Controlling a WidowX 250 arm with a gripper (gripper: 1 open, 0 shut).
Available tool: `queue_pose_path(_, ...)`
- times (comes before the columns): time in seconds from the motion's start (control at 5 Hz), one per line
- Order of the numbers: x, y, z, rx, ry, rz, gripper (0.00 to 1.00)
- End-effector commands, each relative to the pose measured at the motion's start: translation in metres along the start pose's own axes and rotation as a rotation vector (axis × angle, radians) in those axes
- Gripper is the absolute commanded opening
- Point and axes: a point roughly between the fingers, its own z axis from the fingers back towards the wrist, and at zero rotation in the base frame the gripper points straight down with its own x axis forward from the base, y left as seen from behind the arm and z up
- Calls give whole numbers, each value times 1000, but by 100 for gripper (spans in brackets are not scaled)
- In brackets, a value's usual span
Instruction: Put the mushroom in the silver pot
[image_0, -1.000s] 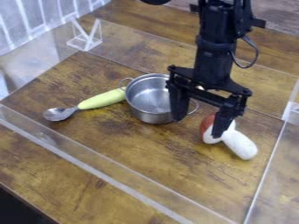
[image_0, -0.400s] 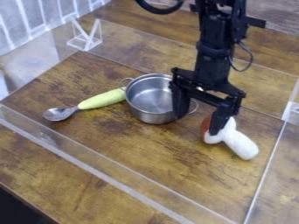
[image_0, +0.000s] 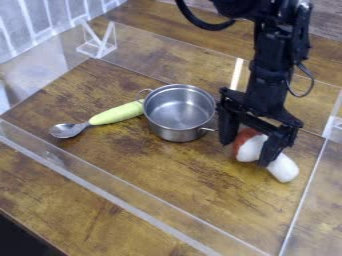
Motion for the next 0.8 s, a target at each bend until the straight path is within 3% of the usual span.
queue_pose_path(0.0,15,-13,27,4,-74,19,100)
queue_pose_path(0.2,25,-14,30,7,-75,50,100)
queue_pose_path(0.6,42,-17,17,13,-45,65,100)
